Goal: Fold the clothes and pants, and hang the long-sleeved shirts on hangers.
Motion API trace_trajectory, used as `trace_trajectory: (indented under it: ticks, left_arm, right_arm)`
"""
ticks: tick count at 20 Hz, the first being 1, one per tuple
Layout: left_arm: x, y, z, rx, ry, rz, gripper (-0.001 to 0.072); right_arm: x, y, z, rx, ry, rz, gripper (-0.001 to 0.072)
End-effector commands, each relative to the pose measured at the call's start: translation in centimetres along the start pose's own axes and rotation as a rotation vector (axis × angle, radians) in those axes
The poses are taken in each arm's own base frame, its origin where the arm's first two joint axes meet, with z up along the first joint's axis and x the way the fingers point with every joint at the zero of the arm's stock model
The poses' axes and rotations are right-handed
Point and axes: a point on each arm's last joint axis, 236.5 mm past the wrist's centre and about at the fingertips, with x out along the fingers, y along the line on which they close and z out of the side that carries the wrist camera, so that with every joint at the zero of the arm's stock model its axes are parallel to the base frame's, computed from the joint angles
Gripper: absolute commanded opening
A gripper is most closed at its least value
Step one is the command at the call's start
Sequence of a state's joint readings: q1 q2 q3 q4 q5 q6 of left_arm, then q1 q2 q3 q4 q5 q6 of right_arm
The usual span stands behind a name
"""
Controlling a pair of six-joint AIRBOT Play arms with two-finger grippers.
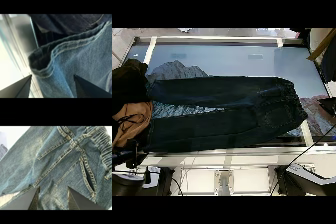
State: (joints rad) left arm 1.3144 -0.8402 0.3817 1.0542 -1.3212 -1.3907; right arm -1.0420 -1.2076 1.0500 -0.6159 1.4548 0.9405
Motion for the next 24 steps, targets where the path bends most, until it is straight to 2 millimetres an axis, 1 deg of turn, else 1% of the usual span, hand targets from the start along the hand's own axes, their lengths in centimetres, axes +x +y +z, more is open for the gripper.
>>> trace_trajectory:
  ticks: [1,2,3,5,6,7,8,10,11,12,13,15,16,17,18,21,23,24]
  left_arm:
    - [1.2,0.0,-0.1,0.043,0.029,0.042,0.0612]
    - [1.6,0.0,-0.3,0.049,0.049,0.046,0.0608]
    - [1.9,0.1,-0.4,0.048,0.062,0.049,0.0523]
    - [2.3,0.3,-0.5,0.038,0.085,0.051,0.0326]
    - [2.5,0.4,-0.6,0.034,0.093,0.051,0.0177]
    - [2.6,0.4,-0.5,0.036,0.096,0.049,0.0049]
    - [2.6,0.2,-0.5,0.050,0.098,0.039,0.0014]
    - [2.4,-0.1,-0.2,0.079,0.086,0.032,0.0014]
    - [2.2,-0.3,0.1,0.115,0.080,0.030,0.0013]
    - [1.9,-0.4,0.4,0.136,0.070,0.033,0.0013]
    - [1.6,-0.5,0.7,0.151,0.059,0.033,0.0013]
    - [1.2,-0.8,1.0,0.165,0.037,0.031,0.0013]
    - [1.0,-0.9,1.1,0.170,0.028,0.032,0.0013]
    - [0.9,-1.1,1.2,0.174,0.017,0.029,0.0013]
    - [0.8,-1.4,1.3,0.176,0.007,0.018,0.0013]
    - [0.3,-3.5,1.6,0.217,-0.035,-0.055,0.0012]
    - [0.1,-4.5,1.9,0.279,-0.076,-0.062,0.0011]
    - [0.1,-4.9,2.3,0.312,-0.102,-0.055,0.0012]
  right_arm:
    - [0.0,0.2,-0.1,0.000,0.005,0.008,0.0404]
    - [-0.1,0.4,-0.3,-0.001,0.013,0.014,0.0404]
    - [-0.1,0.5,-0.4,-0.002,0.020,0.019,0.0404]
    - [-0.1,0.9,-0.8,-0.002,0.035,0.035,0.0404]
    - [-0.1,1.0,-0.8,-0.002,0.038,0.040,0.0404]
    - [-0.1,1.1,-0.8,-0.001,0.037,0.041,0.0403]
    - [-0.1,1.2,-0.9,0.011,0.039,0.047,0.0404]
    - [-0.2,1.5,-1.8,0.010,0.080,0.060,0.0403]
    - [-0.3,0.5,-2.7,0.005,0.117,0.015,0.0402]
    - [-0.4,-1.2,-3.8,0.004,0.161,-0.056,0.0402]
    - [-0.3,-2.4,-4.7,0.020,0.183,-0.095,0.0403]
    - [0.8,-3.5,-6.3,0.065,0.200,-0.097,0.0405]
    - [1.5,-4.5,-7.1,0.088,0.195,-0.111,0.0409]
    - [2.3,-5.6,-7.7,0.116,0.180,-0.131,0.0473]
    - [3.1,-7.0,-8.1,0.148,0.151,-0.160,0.0494]
    - [4.5,-10.5,-9.5,0.210,0.096,-0.249,0.0494]
    - [4.9,-12.2,-9.7,0.230,0.060,-0.295,0.0494]
    - [5.0,-12.6,-9.6,0.233,0.051,-0.306,0.0494]
